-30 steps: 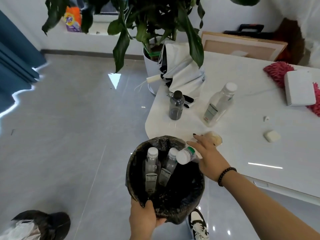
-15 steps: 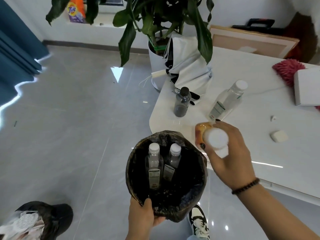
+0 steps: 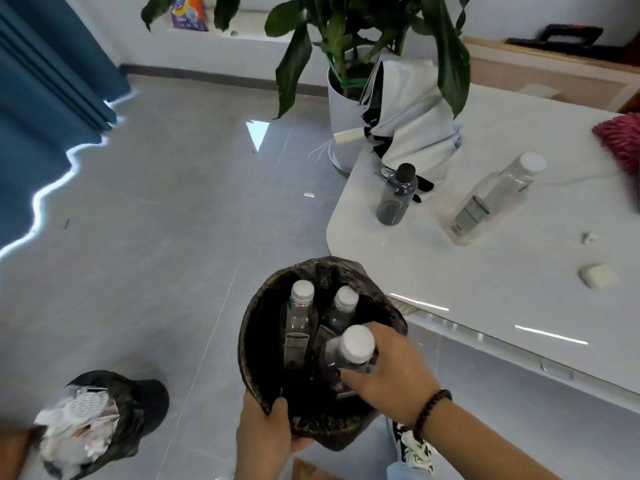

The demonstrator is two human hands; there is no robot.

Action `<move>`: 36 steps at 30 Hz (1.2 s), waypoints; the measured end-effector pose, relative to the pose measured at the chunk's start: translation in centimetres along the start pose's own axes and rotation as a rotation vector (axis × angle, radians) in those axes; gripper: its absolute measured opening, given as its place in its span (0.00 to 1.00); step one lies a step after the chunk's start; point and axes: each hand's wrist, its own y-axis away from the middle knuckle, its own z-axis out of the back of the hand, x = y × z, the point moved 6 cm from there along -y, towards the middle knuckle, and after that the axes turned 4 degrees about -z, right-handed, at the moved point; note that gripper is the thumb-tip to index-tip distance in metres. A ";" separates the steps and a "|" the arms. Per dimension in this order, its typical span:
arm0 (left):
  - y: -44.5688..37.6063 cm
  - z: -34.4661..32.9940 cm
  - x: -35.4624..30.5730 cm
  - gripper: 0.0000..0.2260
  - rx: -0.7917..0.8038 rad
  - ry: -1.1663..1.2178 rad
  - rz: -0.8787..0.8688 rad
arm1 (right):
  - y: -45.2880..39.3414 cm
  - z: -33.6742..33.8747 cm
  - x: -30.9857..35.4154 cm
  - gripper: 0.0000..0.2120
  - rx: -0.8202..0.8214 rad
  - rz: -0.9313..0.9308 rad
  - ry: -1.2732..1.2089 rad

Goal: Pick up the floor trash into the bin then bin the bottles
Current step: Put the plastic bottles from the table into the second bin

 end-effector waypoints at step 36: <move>-2.0 0.2 -0.2 0.19 0.003 0.062 0.024 | -21.0 13.4 -0.1 0.28 -0.365 -0.018 0.396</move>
